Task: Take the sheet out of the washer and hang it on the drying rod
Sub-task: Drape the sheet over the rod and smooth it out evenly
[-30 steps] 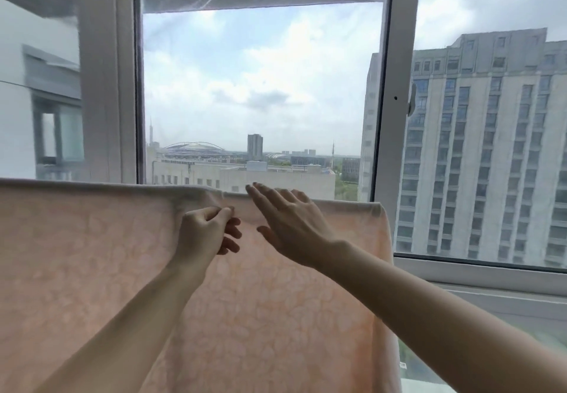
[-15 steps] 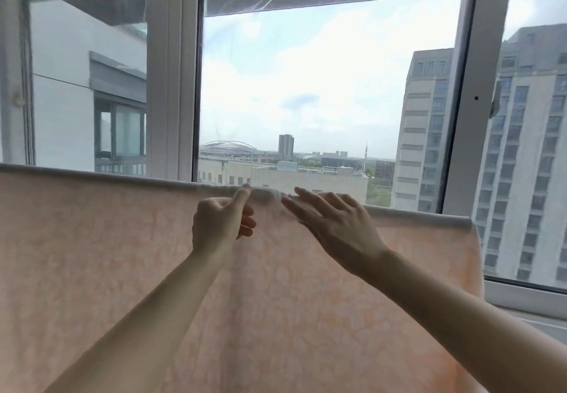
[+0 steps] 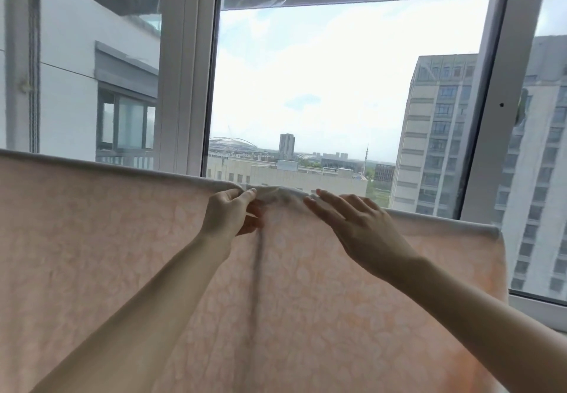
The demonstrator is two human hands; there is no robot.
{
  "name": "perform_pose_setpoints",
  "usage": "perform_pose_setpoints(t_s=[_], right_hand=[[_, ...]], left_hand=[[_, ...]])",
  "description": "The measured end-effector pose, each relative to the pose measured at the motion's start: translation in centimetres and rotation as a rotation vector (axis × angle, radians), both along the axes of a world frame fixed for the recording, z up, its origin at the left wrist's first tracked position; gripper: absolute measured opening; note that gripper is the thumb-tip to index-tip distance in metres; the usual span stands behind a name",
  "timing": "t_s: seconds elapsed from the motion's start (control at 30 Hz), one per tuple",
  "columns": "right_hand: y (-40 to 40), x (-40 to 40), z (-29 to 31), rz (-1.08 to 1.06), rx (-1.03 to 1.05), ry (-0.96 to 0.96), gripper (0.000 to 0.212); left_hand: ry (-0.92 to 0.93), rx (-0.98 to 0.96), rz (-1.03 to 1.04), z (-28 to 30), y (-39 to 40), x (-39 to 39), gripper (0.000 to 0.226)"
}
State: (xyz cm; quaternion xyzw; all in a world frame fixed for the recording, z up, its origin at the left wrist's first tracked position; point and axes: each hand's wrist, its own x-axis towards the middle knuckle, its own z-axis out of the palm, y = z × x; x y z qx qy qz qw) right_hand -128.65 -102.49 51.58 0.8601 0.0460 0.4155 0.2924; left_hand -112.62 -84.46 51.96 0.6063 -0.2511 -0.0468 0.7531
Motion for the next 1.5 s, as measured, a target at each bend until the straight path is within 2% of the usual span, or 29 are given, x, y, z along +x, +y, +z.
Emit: perform_pose_setpoints(t_s=[0.13,0.37,0.5,0.83,1.03,1.17,1.27,1.37,1.5], right_hand=[[1.0,0.7,0.1,0.023,-0.005,0.027,0.050],[3.5,5.2,0.6,-0.004,-0.031,0.030,0.060],[5.0,8.5,0.9,-0.024,-0.094,0.024,0.056],[7.7,12.6,1.1,-0.078,-0.146,-0.061,0.059],[6.4,12.0,1.0,-0.112,-0.127,-0.022,0.079],[6.7,11.7,0.8,-0.119,-0.134,-0.007,0.082],[6.7,11.7,0.7,-0.124,-0.135,-0.013,0.080],[6.1,12.1,0.4,-0.107,-0.155,-0.025,0.081],[5.9,12.3,0.5,-0.060,-0.173,-0.058,0.072]], left_hand=[[-0.075,0.035,-0.003,-1.0,1.4,0.6,0.023],[-0.138,0.065,-0.009,-0.9,1.9,0.7,0.024],[-0.150,0.076,-0.012,-1.0,2.3,1.0,0.028],[-0.068,0.067,-0.126,-1.2,4.2,2.0,0.028],[-0.038,0.091,0.110,0.3,5.5,4.1,0.036],[0.004,0.163,0.133,1.9,6.1,5.7,0.044],[0.015,0.201,0.128,2.0,5.8,6.1,0.032],[0.013,0.144,0.107,1.7,5.5,6.5,0.019],[-0.097,0.159,0.166,0.7,5.8,6.7,0.017]])
